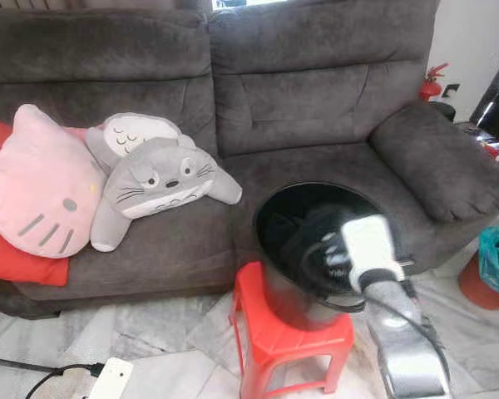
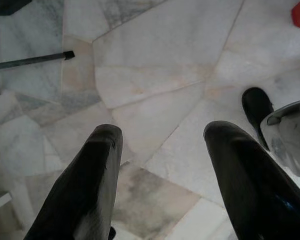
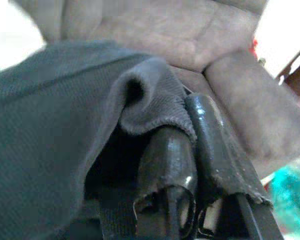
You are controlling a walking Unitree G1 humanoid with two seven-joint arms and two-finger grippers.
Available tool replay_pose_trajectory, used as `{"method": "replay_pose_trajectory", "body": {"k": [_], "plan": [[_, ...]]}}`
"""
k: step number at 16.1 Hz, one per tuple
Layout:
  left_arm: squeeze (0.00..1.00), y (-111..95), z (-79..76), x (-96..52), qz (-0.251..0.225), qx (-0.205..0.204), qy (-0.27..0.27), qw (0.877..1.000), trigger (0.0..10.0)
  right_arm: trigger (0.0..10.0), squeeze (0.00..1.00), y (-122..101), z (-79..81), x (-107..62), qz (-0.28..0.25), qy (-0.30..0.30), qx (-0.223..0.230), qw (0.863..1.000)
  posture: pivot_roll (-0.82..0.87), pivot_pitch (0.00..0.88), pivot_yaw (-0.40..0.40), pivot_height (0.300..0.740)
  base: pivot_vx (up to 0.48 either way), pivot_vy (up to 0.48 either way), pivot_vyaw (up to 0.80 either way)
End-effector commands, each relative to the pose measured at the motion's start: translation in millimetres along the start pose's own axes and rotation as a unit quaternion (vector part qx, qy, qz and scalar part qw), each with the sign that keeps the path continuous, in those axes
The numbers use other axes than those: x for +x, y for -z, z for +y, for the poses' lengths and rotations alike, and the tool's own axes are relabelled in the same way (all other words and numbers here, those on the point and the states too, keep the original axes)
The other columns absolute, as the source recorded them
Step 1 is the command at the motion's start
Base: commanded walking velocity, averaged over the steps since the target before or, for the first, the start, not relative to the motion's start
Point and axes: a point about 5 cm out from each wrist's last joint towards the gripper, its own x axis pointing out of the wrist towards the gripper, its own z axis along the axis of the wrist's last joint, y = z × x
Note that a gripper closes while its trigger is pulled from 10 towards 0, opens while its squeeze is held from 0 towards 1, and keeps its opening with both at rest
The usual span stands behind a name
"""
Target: Hang hanger
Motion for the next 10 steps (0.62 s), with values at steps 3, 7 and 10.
{"method": "replay_pose_trajectory", "body": {"k": [3, 7, 10], "plan": [[0.0, 0, 9.9, -0.6, 0.004, 0.006, -0.013, 1.0, 10.0, 10.0, 0.0, -12, 4.6, 5.1, -0.025, 0.003, 0.071, 0.997, -0.18, 0.0, 0.049, 0.74, 0.0, 0.0, 0.0], [0.0, -4, 15.7, -0.9, -0.006, -0.005, -0.026, 1.0, 10.0, 10.0, 0.0, -28, 5.4, 11.7, -0.067, 0.017, 0.093, 0.993, -0.17, 0.0, 0.068, 0.74, 0.0, 0.0, 0.0], [0.0, -6, 16.4, -1.0, -0.017, -0.014, -0.024, 0.999, 10.0, 10.0, 0.0, -20, -16.5, 7.8, -0.085, 0.1, 0.123, 0.984, -0.14, 0.0, 0.066, 0.74, 0.0, 0.0, 0.0]]}}
